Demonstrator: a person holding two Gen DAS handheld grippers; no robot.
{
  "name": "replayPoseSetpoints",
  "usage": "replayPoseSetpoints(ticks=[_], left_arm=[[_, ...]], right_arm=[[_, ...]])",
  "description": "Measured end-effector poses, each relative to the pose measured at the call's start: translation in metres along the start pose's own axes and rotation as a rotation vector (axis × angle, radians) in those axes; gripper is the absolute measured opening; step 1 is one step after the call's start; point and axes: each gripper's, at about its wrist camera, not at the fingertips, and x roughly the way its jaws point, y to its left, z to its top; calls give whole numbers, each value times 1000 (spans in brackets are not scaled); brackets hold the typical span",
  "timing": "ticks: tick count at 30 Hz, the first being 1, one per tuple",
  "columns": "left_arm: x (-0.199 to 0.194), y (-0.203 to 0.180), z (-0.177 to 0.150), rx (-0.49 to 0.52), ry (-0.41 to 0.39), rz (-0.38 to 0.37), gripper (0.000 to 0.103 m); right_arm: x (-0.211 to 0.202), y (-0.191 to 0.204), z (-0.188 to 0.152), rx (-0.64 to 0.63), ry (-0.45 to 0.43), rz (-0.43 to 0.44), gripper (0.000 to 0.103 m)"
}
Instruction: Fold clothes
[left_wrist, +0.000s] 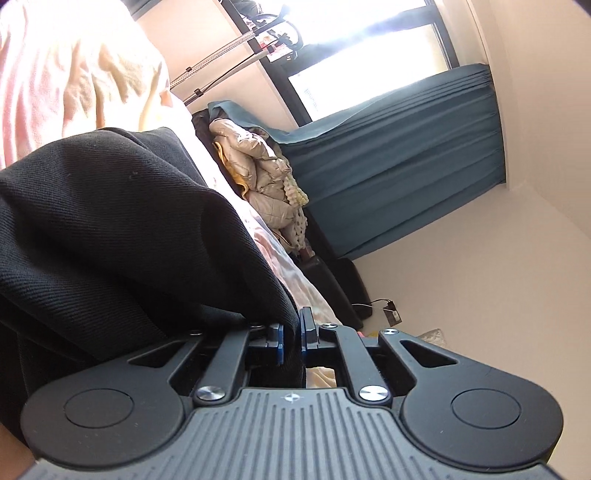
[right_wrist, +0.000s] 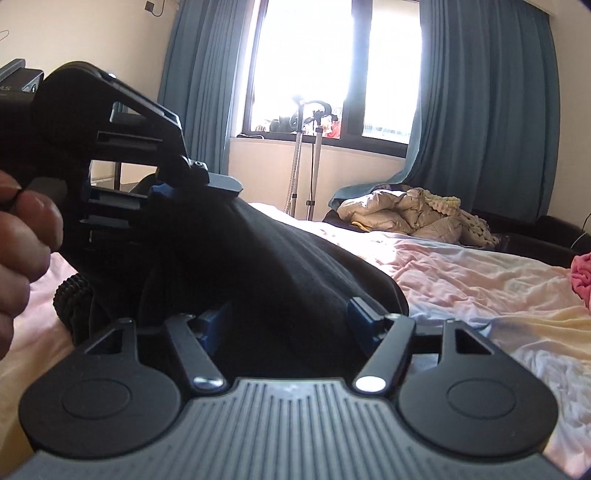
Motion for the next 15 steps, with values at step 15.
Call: replayPoseSetpoints(ticks=[15], left_arm=[[-2,5,4,-54,89,10,9]], right_arm=[[23,-17,-14,-325,115,-242,35]])
